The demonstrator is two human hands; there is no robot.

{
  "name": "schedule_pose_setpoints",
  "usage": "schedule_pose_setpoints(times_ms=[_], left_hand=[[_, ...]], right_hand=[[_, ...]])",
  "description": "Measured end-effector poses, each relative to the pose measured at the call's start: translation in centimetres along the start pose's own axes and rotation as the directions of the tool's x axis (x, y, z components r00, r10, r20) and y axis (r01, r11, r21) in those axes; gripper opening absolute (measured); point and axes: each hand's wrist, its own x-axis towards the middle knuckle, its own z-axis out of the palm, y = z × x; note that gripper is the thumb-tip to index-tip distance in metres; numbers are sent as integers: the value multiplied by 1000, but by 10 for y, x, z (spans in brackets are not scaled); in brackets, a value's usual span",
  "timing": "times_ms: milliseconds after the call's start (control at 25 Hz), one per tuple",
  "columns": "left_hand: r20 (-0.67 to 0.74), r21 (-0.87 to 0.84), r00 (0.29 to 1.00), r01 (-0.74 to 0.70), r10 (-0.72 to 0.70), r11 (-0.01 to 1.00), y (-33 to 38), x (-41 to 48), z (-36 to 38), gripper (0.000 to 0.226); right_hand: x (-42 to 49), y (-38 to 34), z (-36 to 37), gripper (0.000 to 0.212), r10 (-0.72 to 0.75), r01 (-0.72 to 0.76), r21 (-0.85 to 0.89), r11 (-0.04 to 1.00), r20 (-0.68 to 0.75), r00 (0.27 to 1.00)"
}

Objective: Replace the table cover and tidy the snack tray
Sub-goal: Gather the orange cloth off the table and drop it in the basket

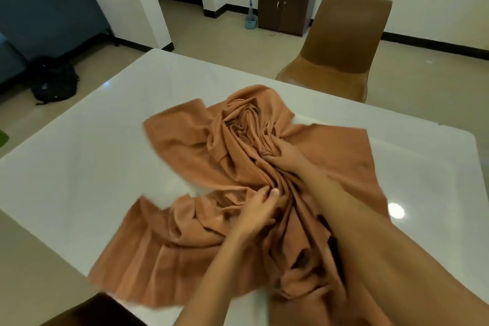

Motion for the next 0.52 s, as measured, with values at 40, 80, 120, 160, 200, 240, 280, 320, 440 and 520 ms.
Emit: schedule_pose_setpoints(times_ms=[40, 80, 120, 160, 200, 240, 280, 320, 440, 520], left_hand=[[-140, 62, 983, -110, 118, 992, -2, -3, -20, 26], [-319, 182, 918, -184, 235, 966, -6, -5, -45, 19], [-488, 264, 812, -213, 321, 941, -10, -3, -72, 24], [-595, 342, 699, -226, 396, 912, -14, 3, -99, 37], [-638, 430, 628, -189, 445, 883, -16, 15, -123, 54], [-634, 501, 633, -102, 444, 860, -15, 32, -144, 76], [-601, 535, 698, -10, 389, 845, -11, 50, -160, 95], [-564, 527, 772, 62, 294, 848, -8, 65, -172, 112], [-436, 360, 899, 215, -41, 908, -7, 91, -174, 135], [-318, 342, 947, 150, -36, 928, -6, 94, -138, 130]], right_hand=[[-13, 4, -10, 82, -13, 15, 43, 999, -43, 999], [-34, 12, -18, 81, 19, -2, 119, 993, -145, 989], [-60, 25, -22, 82, 114, -70, 167, 983, -267, 957], [-91, 42, -24, 88, 236, -202, 130, 971, -368, 899], [-124, 61, -22, 99, 368, -377, 63, 924, -414, 833], [-152, 78, -17, 113, 503, -527, 58, 848, -402, 765], [-172, 89, -11, 126, 619, -625, 115, 772, -354, 701], [-181, 95, -5, 135, 705, -684, 185, 706, -271, 655], [-174, 85, 20, 142, 687, -647, 234, 726, -187, 702], [-155, 72, 35, 140, 550, -501, 251, 828, -194, 812]])
